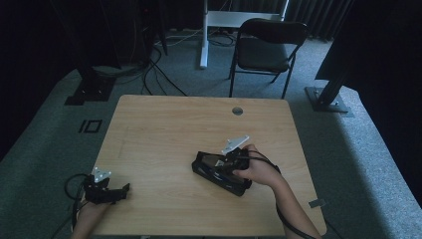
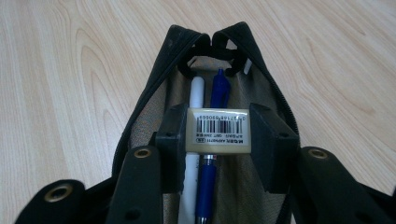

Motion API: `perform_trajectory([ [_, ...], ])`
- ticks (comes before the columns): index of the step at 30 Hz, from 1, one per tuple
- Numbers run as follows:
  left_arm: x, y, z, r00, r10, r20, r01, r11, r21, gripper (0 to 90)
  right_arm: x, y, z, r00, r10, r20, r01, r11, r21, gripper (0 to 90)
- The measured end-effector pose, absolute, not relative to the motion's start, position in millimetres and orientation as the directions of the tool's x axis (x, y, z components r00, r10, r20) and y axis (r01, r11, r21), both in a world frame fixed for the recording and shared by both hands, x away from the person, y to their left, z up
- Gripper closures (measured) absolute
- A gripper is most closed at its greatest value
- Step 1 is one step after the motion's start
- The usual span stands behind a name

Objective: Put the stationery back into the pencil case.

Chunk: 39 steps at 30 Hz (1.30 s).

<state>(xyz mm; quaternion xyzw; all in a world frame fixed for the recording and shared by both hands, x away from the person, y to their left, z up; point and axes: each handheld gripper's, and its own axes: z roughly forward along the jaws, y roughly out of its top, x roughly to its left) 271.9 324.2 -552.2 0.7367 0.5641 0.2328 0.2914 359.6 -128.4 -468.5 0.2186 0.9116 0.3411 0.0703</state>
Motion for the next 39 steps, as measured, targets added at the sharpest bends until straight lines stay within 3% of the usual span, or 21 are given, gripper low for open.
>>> perform_trajectory([
  [26, 272, 324, -552, 0.255, 0.967, 0.014, 0.696, -0.193, 0.692, 0.2, 362, -111, -484, -0.912, 0.410, -0.031, 0.325, 0.765, 0.556, 58.3],
  [39, 272, 324, -552, 0.255, 0.967, 0.014, 0.695, -0.194, 0.692, 0.2, 361, -112, -479, -0.915, 0.402, -0.040, 0.308, 0.758, 0.575, 52.6],
])
